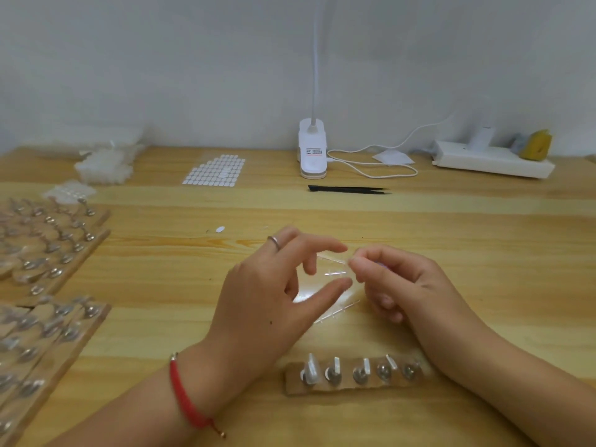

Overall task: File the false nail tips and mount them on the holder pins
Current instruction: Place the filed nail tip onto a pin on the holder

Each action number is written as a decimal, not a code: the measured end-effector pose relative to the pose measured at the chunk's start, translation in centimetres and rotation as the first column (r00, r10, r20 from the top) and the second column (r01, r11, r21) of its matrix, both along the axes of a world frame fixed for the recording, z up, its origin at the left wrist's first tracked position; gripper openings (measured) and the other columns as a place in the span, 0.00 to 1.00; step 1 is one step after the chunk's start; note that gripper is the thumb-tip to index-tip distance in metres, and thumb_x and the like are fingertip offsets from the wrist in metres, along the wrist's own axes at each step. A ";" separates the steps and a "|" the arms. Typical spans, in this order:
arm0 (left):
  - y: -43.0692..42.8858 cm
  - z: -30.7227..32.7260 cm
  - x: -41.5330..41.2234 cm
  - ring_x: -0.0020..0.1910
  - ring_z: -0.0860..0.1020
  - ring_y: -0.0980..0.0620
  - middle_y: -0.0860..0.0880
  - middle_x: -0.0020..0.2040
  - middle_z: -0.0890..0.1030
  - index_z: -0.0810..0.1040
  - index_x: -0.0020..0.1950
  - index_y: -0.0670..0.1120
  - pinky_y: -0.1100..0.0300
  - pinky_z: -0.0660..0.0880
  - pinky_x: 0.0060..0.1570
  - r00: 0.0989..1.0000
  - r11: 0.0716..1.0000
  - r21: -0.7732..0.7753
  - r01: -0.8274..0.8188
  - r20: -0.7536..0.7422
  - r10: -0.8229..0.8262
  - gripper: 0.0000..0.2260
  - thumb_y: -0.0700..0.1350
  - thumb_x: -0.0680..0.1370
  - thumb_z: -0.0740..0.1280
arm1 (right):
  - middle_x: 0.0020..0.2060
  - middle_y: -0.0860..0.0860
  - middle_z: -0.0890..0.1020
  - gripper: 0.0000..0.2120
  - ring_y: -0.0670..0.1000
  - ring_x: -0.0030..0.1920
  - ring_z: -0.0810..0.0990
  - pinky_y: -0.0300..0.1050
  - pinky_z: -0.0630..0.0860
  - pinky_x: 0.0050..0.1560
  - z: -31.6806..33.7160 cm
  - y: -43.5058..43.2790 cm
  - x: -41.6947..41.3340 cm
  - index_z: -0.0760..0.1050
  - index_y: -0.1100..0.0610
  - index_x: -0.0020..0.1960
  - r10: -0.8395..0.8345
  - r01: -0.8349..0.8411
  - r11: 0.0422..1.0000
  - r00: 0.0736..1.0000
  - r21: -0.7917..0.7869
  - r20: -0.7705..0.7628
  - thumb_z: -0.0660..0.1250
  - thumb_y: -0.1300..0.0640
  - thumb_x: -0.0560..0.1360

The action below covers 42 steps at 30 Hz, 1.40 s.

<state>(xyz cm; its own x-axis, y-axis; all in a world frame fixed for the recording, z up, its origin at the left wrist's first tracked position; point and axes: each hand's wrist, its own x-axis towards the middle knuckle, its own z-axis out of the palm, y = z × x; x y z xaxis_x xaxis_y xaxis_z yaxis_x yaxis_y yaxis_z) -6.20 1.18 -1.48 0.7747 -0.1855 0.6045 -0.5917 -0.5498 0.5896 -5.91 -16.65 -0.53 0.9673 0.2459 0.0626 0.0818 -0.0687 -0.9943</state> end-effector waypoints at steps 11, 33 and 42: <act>0.2 2.8 -1.3 0.26 0.70 0.53 0.56 0.39 0.75 0.82 0.44 0.51 0.63 0.67 0.30 1.000 0.996 0.088 0.001 0.003 -0.001 0.07 0.50 0.68 0.74 | 0.33 0.45 0.73 0.11 0.44 0.27 0.64 0.35 0.60 0.24 -0.3 -0.2 0.3 0.84 0.51 0.44 0.136 -0.124 0.985 0.986 0.120 -0.098 0.71 0.45 0.68; 1.2 -0.1 -5.3 0.56 0.72 0.53 0.57 0.49 0.71 0.78 0.43 0.59 0.73 0.64 0.51 0.939 0.994 0.023 0.110 -0.331 -0.096 0.09 0.55 0.65 0.71 | 0.32 0.48 0.74 0.09 0.43 0.24 0.62 0.34 0.59 0.20 -1.1 -0.5 1.4 0.84 0.54 0.41 0.113 -0.064 0.967 0.975 0.246 -0.189 0.67 0.52 0.70; 1.2 -0.1 -5.2 0.57 0.72 0.54 0.58 0.50 0.71 0.77 0.43 0.60 0.74 0.63 0.51 0.936 0.989 0.039 0.139 -0.332 -0.119 0.09 0.55 0.64 0.70 | 0.32 0.48 0.73 0.09 0.44 0.25 0.61 0.34 0.57 0.20 -1.0 -0.5 1.4 0.84 0.55 0.40 0.104 -0.056 0.969 0.976 0.240 -0.190 0.66 0.53 0.70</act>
